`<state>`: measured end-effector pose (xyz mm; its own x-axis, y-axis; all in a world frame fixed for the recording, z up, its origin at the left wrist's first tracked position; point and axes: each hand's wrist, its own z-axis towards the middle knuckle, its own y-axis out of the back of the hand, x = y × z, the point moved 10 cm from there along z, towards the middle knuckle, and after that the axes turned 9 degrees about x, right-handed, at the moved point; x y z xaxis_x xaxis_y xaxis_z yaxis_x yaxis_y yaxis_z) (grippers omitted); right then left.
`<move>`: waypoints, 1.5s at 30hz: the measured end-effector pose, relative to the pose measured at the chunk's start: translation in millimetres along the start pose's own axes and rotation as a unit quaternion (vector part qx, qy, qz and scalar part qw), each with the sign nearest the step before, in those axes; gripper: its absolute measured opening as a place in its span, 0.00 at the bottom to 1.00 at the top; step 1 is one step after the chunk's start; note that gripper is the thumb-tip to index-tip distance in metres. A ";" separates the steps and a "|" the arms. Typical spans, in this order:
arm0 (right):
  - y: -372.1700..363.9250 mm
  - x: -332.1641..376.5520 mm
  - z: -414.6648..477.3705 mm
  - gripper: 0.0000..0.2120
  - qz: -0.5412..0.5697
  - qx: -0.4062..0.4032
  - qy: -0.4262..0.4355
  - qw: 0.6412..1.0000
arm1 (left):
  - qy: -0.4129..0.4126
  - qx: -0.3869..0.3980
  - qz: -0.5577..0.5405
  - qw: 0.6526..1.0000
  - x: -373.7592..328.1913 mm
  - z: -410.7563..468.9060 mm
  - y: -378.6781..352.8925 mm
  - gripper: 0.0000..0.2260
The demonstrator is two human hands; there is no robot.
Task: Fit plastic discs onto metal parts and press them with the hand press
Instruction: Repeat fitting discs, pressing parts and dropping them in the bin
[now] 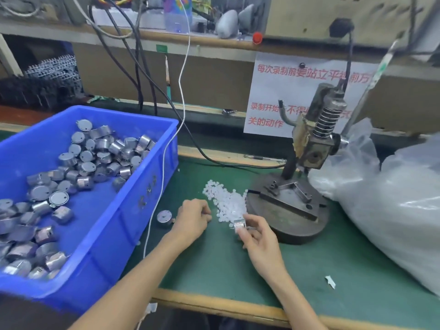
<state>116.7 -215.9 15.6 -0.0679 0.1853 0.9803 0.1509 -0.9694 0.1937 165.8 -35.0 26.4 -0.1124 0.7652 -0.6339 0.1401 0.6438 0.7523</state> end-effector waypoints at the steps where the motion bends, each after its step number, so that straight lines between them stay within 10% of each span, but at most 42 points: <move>1: -0.4 -1.5 0.3 0.11 0.001 -0.001 -0.004 1.000 | -0.007 -0.003 0.027 1.000 -1.9 -0.6 -0.8 0.03; 13: 2.7 -7.8 8.6 0.12 -0.048 -0.024 0.028 0.998 | -0.218 -0.030 0.055 0.974 -42.5 -29.6 -41.5 0.06; 45: -24.0 30.0 0.6 0.12 -0.330 -0.009 0.207 0.921 | -0.165 -0.051 -0.029 0.985 -21.9 -26.4 -34.7 0.05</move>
<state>111.7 -187.0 40.4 -0.5105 0.6606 0.5504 -0.0734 -0.6713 0.7375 137.5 -74.0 18.9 0.2103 0.6952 -0.6873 0.0423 0.6959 0.7169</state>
